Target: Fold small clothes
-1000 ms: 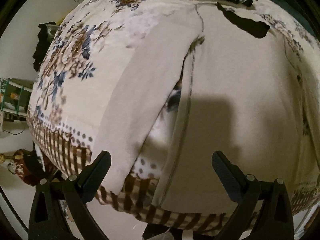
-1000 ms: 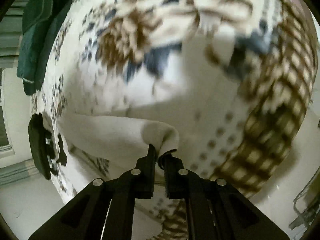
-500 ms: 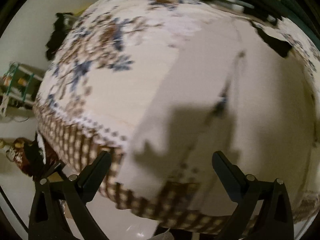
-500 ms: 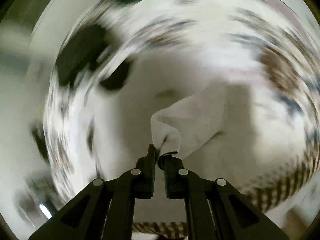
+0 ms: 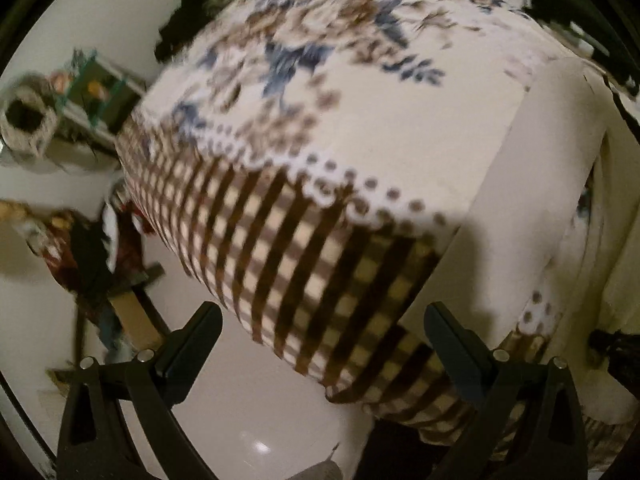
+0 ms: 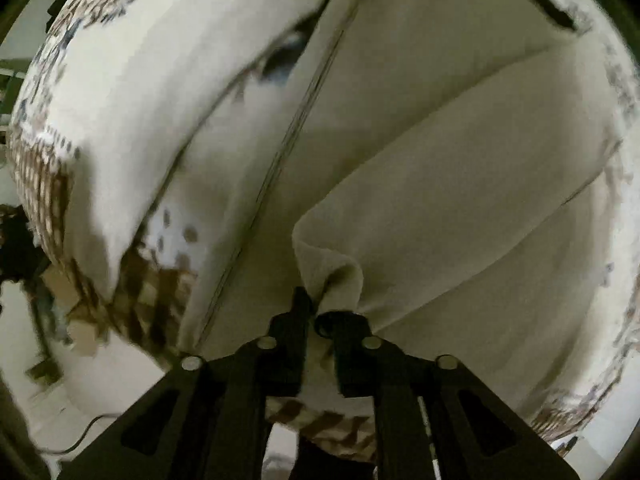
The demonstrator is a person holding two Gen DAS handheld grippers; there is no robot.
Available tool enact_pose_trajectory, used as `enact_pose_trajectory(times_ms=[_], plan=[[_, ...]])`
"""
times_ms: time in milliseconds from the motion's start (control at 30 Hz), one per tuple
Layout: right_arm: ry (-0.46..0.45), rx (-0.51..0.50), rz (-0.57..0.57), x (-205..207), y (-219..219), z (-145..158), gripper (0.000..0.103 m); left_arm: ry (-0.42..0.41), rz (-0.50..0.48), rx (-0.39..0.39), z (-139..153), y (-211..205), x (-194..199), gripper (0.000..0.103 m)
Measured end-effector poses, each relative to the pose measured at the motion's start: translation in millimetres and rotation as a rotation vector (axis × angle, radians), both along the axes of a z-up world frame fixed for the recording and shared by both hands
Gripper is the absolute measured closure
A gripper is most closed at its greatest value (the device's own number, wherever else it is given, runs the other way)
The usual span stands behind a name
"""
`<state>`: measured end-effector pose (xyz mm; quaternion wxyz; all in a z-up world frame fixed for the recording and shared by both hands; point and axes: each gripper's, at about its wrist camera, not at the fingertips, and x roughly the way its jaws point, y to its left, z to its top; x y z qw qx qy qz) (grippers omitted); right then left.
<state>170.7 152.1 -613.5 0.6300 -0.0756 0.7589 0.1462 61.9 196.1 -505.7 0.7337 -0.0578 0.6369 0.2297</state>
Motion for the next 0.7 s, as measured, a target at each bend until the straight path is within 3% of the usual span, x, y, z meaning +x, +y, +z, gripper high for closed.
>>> enact_pose_trajectory(times_ms=[33,100,267,333,367,433,500,533,600,700], plan=[[0.029,0.050,-0.028,1.1,-7.5,2.5,0.075,-0.006,0.020,-0.037,-2.6,5.4,-4.1,0.000],[0.055,0.154,-0.113,2.1,-32.7,13.9,0.046,-0.022,0.090,-0.162,-14.2,19.2,-12.6,0.000],[0.071,0.171,-0.350,-0.9,-118.3,18.8,0.045,-0.048,0.250,-0.560,-63.3,32.6,-21.0,0.003],[0.096,0.142,-0.433,9.1,-150.0,10.6,0.045,-0.065,0.291,-0.668,-80.2,26.2,-15.8,0.005],[0.112,0.130,-0.479,6.1,-163.0,7.4,0.045,-0.075,0.298,-0.680,-85.6,21.3,-11.9,0.013],[0.142,0.124,-0.584,-0.4,-196.0,-1.6,0.045,-0.073,0.294,-0.615,-89.9,11.8,-3.3,0.033],[0.157,0.126,-0.644,-6.1,-211.6,-5.3,0.045,-0.060,0.269,-0.491,-83.0,2.1,4.5,0.075],[0.155,0.124,-0.654,-8.9,-218.6,-5.4,0.045,-0.066,0.253,-0.460,-76.7,-1.6,6.7,0.087],[0.135,0.113,-0.659,-16.5,-235.9,-3.3,0.045,-0.080,0.207,-0.394,-52.7,-12.2,12.3,0.100],[0.132,0.129,-0.679,-27.4,-254.6,-0.6,0.045,-0.129,0.094,-0.342,-9.2,-37.6,24.1,0.100]])
